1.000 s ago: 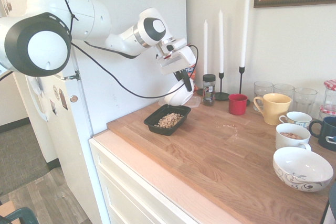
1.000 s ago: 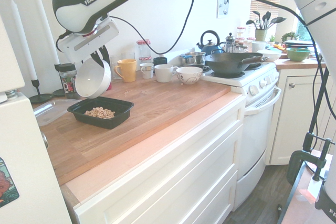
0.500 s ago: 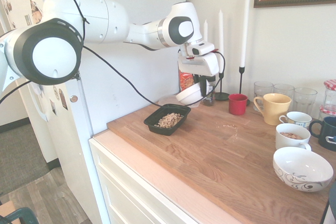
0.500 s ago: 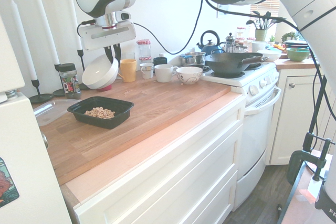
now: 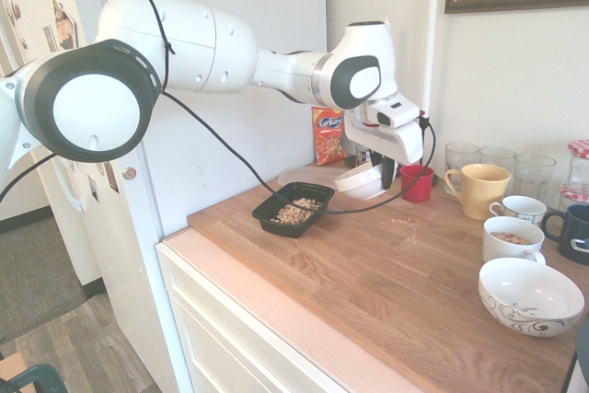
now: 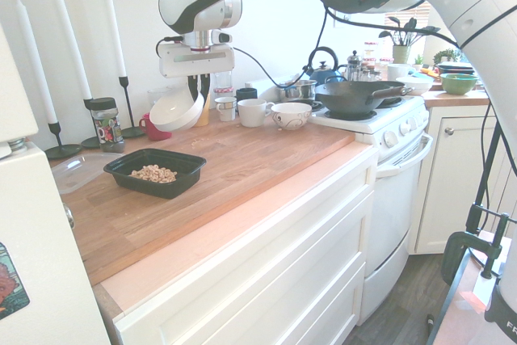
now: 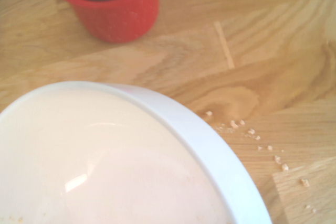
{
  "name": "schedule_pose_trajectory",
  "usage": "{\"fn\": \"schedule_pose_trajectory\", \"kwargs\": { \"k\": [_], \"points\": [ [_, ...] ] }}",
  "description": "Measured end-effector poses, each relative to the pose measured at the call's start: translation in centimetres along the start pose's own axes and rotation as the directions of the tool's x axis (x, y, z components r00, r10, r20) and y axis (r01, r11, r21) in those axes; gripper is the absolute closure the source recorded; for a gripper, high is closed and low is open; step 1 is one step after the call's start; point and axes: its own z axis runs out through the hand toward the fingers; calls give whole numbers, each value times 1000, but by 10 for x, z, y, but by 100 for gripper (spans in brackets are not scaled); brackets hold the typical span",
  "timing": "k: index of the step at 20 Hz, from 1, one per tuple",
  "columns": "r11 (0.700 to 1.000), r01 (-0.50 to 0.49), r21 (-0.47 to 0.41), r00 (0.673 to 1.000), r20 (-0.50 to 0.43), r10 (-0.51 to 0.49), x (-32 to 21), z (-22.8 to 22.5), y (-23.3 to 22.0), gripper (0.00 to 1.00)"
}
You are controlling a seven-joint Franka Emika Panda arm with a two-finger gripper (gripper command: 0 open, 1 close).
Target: Put the cereal into the box
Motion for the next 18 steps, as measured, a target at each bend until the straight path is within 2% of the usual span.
{"fn": "schedule_pose_trajectory", "kwargs": {
  "k": [4, 10, 18],
  "points": [
    [999, -33, -7, 999, 0, 33, 23, 21, 28, 100],
    [998, -66, 0, 998, 22, 66, 32, 55, 55, 100],
    [992, -124, 28, 990, 65, 122, 58, 66, 84, 100]
  ]
}}
